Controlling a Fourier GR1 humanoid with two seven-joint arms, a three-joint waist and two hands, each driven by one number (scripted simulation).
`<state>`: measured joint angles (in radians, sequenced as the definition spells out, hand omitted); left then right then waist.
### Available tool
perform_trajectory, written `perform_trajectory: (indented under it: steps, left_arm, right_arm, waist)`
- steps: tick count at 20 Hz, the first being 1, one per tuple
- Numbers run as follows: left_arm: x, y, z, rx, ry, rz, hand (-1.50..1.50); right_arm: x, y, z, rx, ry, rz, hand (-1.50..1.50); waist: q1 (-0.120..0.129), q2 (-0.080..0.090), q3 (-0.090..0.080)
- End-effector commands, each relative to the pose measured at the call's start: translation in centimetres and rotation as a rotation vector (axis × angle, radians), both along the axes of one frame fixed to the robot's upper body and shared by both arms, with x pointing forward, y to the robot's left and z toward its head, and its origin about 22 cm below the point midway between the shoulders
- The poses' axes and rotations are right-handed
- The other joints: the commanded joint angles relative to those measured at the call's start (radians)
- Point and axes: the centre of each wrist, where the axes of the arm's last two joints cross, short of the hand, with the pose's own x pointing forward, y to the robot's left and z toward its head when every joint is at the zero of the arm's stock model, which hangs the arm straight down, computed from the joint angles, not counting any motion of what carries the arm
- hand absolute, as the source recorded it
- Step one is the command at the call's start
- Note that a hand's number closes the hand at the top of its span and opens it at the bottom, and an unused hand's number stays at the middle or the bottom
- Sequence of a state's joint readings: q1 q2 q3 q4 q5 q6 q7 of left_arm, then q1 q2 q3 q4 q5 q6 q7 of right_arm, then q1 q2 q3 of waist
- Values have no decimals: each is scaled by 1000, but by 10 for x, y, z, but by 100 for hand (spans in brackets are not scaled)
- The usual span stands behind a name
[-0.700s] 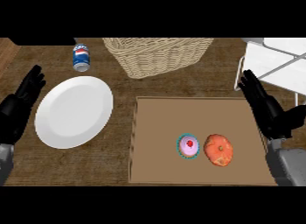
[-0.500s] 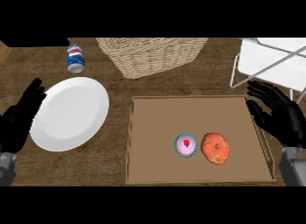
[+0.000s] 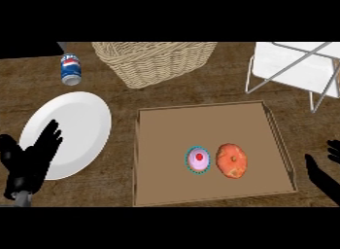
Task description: Pick the cupcake from the tray and place it in the tiered shelf
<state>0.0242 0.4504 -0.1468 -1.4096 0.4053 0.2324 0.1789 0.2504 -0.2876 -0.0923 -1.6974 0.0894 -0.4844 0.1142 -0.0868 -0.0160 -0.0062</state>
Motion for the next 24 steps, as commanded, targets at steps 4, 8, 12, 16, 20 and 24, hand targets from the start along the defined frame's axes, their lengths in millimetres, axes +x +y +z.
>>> perform_trajectory:
  steps: [4,8,12,16,20,24]
  left_arm:
    - [-1,-6,-7,-51,52,-25,0]
    - [10,-14,-11,-58,47,-35,0]
    - [11,-22,-1,-51,35,-66,0]
    - [21,-32,-9,-31,31,-99,0]
    - [25,-26,1,-43,24,-97,0]
    - [15,-35,-14,-46,27,-106,0]
  right_arm:
    - [-81,58,47,-7,22,118,-150]
    - [-103,83,89,8,75,179,-150]
    - [-110,100,120,-21,182,236,-150]
    - [-98,106,126,-37,264,218,-150]
    - [-76,105,118,-40,331,109,-150]
    - [-57,105,119,-66,400,45,-150]
  waist:
    - [41,8,2]
    - [54,15,1]
    - [90,20,1]
    - [103,32,-3]
    - [120,33,-3]
    - [131,33,-6]
